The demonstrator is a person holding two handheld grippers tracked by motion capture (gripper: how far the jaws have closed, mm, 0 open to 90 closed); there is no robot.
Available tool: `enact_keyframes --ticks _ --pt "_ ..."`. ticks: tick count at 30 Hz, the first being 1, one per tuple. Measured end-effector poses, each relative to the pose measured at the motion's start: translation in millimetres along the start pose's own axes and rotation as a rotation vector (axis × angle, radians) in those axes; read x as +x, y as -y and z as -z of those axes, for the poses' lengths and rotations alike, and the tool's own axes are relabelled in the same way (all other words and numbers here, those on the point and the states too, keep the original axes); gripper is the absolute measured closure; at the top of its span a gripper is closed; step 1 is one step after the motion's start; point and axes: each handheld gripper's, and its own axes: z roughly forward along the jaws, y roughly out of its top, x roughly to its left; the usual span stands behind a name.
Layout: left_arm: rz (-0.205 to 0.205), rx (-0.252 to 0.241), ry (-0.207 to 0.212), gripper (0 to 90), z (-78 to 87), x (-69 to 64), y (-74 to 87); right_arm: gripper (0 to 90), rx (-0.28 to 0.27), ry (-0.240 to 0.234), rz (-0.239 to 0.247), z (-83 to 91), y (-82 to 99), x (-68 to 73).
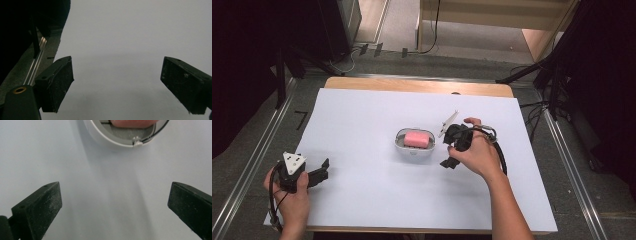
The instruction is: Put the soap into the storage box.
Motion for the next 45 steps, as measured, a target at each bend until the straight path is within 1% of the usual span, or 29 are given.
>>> enact_keyframes --ticks 3,4,6,9,12,16,17,18,22,26,28,31,37,42,45 --pt "-0.001 0.001 -0.002 11.7 0.0 -0.1 -0.1 0.0 -0.002 0.002 -0.016 0.2 9.1 0.2" --pt "-0.002 0.002 -0.002 11.8 0.0 -0.2 -0.1 0.0 -0.006 0.01 -0.022 0.3 13.1 0.0" --pt "-0.002 0.001 -0.002 11.7 0.0 -0.3 0.0 0.0 -0.015 0.008 -0.028 0.6 19.0 -0.7" --pt "-0.002 -0.001 -0.001 11.8 -0.1 -0.4 0.0 0.0 -0.021 0.011 -0.052 0.9 29.3 -1.1" --pt "-0.002 0.0 -0.003 11.8 0.0 -0.6 0.0 0.0 -0.045 0.001 -0.072 1.1 39.9 -1.6" --pt "-0.004 0.0 -0.004 11.8 -0.1 -0.8 0.0 0.0 -0.066 0.004 -0.097 1.1 53.9 -1.9" --pt "-0.004 -0.001 -0.006 11.8 -0.2 -0.9 0.0 0.0 -0.074 0.006 -0.094 0.8 57.3 -2.6" --pt "-0.004 -0.001 -0.006 11.8 -0.1 -0.9 0.0 0.0 -0.075 0.007 -0.11 1.0 60.9 -2.0" --pt "-0.006 -0.001 -0.006 11.8 -0.1 -1.1 0.0 0.0 -0.097 0.015 -0.134 1.1 74.8 -1.8" --pt "-0.009 -0.003 -0.006 11.9 -0.1 -1.2 0.1 0.0 -0.144 0.016 -0.176 4.3 89.7 -1.5" --pt "-0.008 -0.004 -0.006 11.9 -0.2 -1.4 0.1 0.0 -0.167 0.025 -0.184 5.7 97.1 -1.4" --pt "-0.009 -0.002 -0.008 11.9 -0.1 -1.8 0.1 0.0 -0.204 0.034 -0.212 8.5 108.8 -0.4" --pt "-0.014 0.0 -0.009 11.9 0.0 -2.0 0.0 0.0 -0.277 0.048 -0.232 11.9 129.7 4.4" --pt "-0.017 0.002 -0.01 12.1 0.2 -2.4 0.0 0.0 -0.323 0.072 -0.261 14.1 149.2 8.0" --pt "-0.02 -0.001 -0.012 12.1 0.0 -2.4 0.1 0.0 -0.369 0.08 -0.282 16.5 161.2 10.4"
